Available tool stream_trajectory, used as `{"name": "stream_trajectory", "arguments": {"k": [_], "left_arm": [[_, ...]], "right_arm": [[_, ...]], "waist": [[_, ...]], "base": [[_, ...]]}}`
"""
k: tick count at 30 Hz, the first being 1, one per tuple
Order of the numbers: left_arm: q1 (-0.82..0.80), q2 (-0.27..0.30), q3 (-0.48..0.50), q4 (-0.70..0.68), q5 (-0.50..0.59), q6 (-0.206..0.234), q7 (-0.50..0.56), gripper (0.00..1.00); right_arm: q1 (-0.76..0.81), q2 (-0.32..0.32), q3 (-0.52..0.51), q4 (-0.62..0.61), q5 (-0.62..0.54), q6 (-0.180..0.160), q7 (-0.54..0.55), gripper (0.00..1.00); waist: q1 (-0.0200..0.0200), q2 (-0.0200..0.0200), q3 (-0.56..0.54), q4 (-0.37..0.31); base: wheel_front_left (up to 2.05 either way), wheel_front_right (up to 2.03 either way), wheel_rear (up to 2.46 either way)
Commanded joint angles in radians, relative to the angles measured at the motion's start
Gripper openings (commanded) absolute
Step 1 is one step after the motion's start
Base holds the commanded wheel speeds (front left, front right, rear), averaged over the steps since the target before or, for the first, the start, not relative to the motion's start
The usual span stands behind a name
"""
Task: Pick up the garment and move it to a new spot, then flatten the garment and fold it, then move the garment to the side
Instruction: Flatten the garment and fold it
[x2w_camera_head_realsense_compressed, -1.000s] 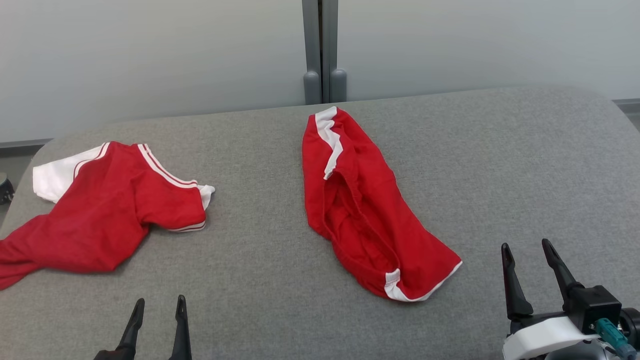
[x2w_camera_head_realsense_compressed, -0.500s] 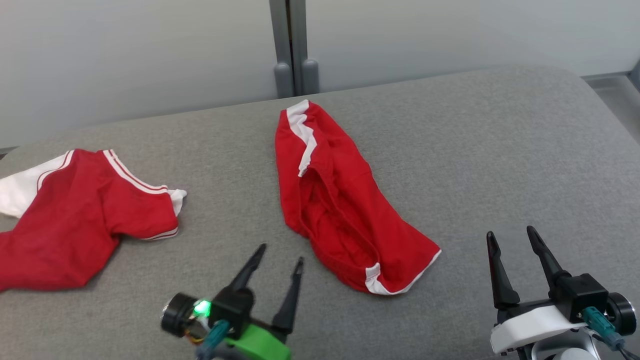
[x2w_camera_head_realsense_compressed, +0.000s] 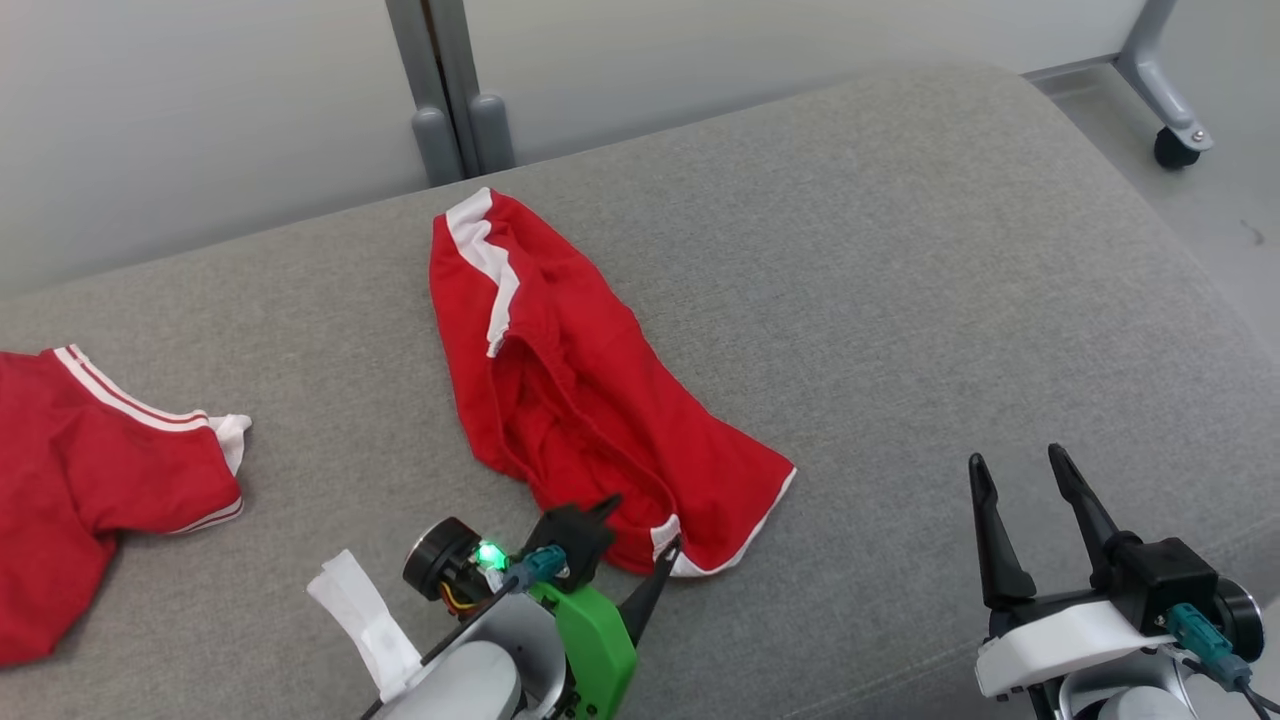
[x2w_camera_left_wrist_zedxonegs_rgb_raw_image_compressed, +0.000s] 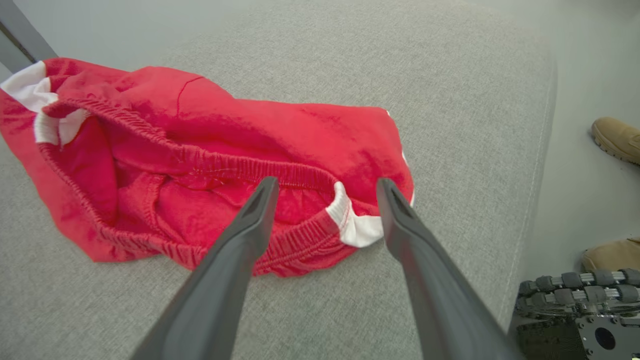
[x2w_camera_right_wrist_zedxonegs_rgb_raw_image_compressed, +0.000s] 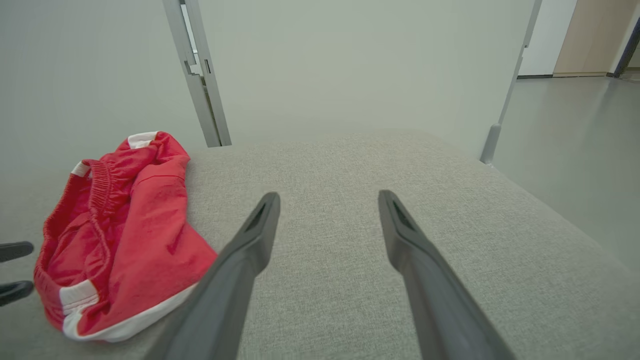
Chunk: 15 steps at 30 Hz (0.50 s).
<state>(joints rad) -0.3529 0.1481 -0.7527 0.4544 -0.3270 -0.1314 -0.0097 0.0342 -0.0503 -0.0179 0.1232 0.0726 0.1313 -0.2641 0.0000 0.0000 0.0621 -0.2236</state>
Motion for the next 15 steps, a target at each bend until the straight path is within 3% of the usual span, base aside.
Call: {"name": "stream_trajectory", "arguments": {"k": [1,11,14,15], "left_arm": [[-0.029,0.008,-0.016,0.015,-0.021,0.002,0.008,1.0],[-0.108,0.012,-0.08,0.149,-0.081,0.002,0.018,1.0],[-0.121,0.011,-0.099,0.187,-0.093,0.002,0.021,0.56],[-0.125,0.011,-0.106,0.197,-0.095,0.002,0.024,0.49]], "right_arm": [[-0.007,-0.001,-0.003,0.001,0.01,-0.001,0.0,1.0],[-0.024,-0.001,0.02,0.009,0.03,-0.001,0.0,1.0],[-0.028,-0.001,0.023,0.01,0.033,-0.001,0.0,1.0],[-0.029,-0.001,0.022,0.01,0.035,-0.001,0.0,1.0]], "waist": [[0.0,0.0,0.016,-0.023],[0.0,0.0,0.027,-0.058],[0.0,0.0,0.03,-0.069],[0.0,0.0,0.031,-0.073]], "base": [[0.0,0.0,0.0],[0.0,0.0,0.0],[0.0,0.0,0.0],[0.0,0.0,0.0]]}}
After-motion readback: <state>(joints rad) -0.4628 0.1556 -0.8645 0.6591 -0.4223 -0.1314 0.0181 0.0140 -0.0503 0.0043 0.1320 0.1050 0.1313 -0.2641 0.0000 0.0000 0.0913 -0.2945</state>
